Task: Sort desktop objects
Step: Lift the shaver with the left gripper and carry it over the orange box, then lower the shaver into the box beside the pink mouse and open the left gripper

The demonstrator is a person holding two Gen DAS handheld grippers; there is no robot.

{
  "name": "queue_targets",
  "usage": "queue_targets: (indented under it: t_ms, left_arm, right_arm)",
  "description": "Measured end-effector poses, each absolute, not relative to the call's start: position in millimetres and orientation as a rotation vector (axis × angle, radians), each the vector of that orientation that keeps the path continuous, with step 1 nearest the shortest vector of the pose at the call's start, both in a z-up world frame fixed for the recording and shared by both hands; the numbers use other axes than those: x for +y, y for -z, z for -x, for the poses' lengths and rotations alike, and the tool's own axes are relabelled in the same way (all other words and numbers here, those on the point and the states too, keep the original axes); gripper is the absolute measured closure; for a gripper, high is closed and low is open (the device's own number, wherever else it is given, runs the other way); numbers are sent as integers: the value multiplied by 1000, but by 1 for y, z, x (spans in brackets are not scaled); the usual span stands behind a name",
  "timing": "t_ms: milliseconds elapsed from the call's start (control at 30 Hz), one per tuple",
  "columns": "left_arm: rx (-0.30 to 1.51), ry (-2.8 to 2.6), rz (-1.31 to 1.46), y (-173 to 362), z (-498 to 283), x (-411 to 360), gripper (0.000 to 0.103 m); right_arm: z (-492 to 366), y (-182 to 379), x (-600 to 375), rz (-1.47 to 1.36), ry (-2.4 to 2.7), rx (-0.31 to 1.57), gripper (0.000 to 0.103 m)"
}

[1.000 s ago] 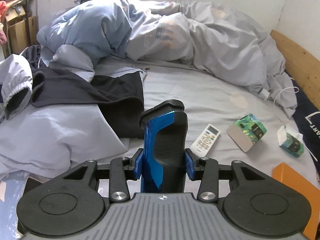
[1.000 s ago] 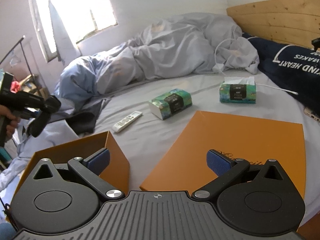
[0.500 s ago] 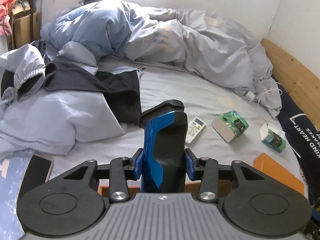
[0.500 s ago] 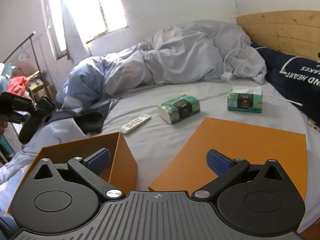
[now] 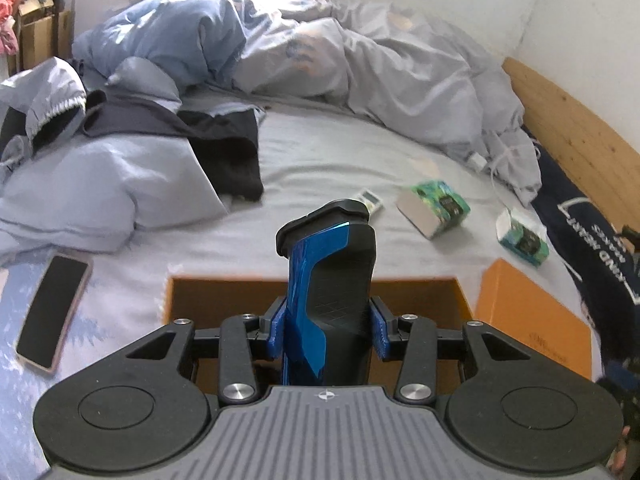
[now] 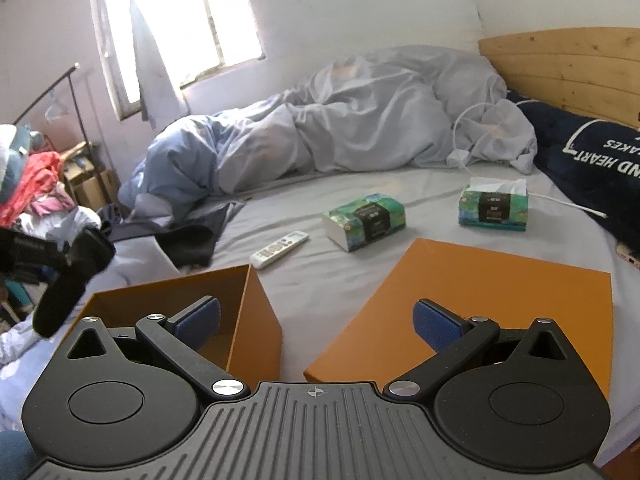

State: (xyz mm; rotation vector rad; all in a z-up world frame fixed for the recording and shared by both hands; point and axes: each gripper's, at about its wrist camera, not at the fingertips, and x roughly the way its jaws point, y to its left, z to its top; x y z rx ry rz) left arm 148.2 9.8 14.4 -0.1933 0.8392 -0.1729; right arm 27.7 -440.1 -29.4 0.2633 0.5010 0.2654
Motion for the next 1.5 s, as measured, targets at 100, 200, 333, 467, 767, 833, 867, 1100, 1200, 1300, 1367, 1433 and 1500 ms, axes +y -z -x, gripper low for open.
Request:
queue_targets:
  t_ms: [100, 200, 333, 467, 767, 833, 867, 1100, 1200, 1300, 1367, 1433, 1500]
  left_arm:
    - [871, 178, 182, 0, -145, 1, 60]
    - [905, 182, 169, 14, -143, -8, 60]
    - [949, 184, 144, 32, -142, -17, 60]
    - [991, 179, 117, 43, -143, -24, 60]
    - [1078, 167, 60, 66, -147, -36, 60]
    - [1092, 165, 47, 69, -148, -38, 60]
    - [1100, 164, 40, 71, -149, -38, 60]
    - [1151, 157, -6, 83, -154, -43, 60]
    - [1173, 154, -25, 88, -156, -45, 60]
    - [1194, 152, -44, 93, -158, -48, 60]
    - [1204, 155, -51, 96, -158, -49, 60]
    - [1214, 157, -58, 99, -158, -51, 60]
    - [1218, 157, -61, 101, -157, -51, 61]
  right_arm:
    - [-26, 28, -441, -263, -265, 496, 0]
    - [-23, 27, -442, -263, -264, 490, 0]
    - [-21, 26, -444, -262, -263, 483, 0]
    - [-18, 24, -445, -261, -262, 476, 0]
    - [-12, 20, -448, -267, -254, 461, 0]
    - [-12, 20, -448, -268, -254, 460, 0]
    - [-12, 20, -448, -268, -254, 461, 0]
    - [-14, 23, -447, -268, -256, 467, 0]
    - [-15, 24, -447, -268, -257, 470, 0]
    - [-17, 25, -447, -269, -259, 473, 0]
    - [-17, 25, -447, -270, -259, 475, 0]
    - [-18, 26, -447, -271, -260, 477, 0]
    - [-19, 27, -447, -271, -261, 479, 0]
